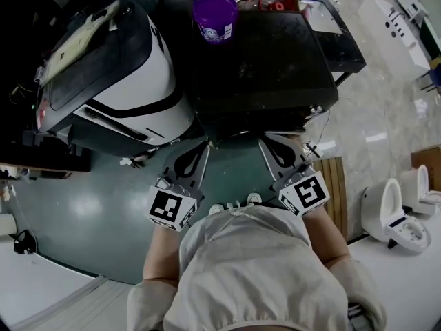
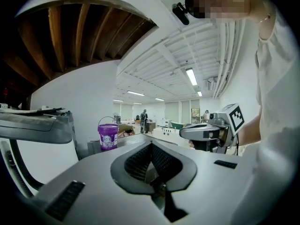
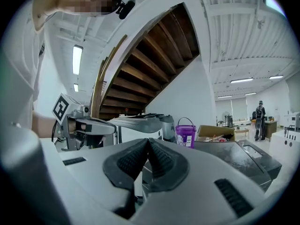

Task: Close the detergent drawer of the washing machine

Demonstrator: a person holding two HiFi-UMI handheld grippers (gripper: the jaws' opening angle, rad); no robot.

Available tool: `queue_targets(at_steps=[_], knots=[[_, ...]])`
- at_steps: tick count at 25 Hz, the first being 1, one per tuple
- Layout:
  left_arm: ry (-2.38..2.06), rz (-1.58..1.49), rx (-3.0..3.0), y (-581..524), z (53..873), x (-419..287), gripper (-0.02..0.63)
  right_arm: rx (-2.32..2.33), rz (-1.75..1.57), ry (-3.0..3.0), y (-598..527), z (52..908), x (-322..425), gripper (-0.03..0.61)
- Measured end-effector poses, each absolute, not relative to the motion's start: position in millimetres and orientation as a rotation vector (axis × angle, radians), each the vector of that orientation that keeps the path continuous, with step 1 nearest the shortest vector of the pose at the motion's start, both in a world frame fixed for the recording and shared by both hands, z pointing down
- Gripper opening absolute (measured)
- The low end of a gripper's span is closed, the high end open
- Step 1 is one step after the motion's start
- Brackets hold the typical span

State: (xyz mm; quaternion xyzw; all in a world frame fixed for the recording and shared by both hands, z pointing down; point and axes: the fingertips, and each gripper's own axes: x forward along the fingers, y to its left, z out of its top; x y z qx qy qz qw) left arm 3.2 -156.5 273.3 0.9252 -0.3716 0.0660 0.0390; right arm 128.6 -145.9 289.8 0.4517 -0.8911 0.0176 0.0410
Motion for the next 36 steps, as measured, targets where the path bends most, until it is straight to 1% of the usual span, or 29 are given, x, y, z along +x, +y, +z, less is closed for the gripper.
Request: queue_targets(at_steps=[18,36], knots=[[-1.170,0.130,2.812,-158,258,-4,0.018,1.398,0.036,-2.735,-146,281,136,0.002],[-1.228,0.157,2.809,-161,262,-8,0.018,1.406,-0.014,-2.726,-150,280,137,0.002]])
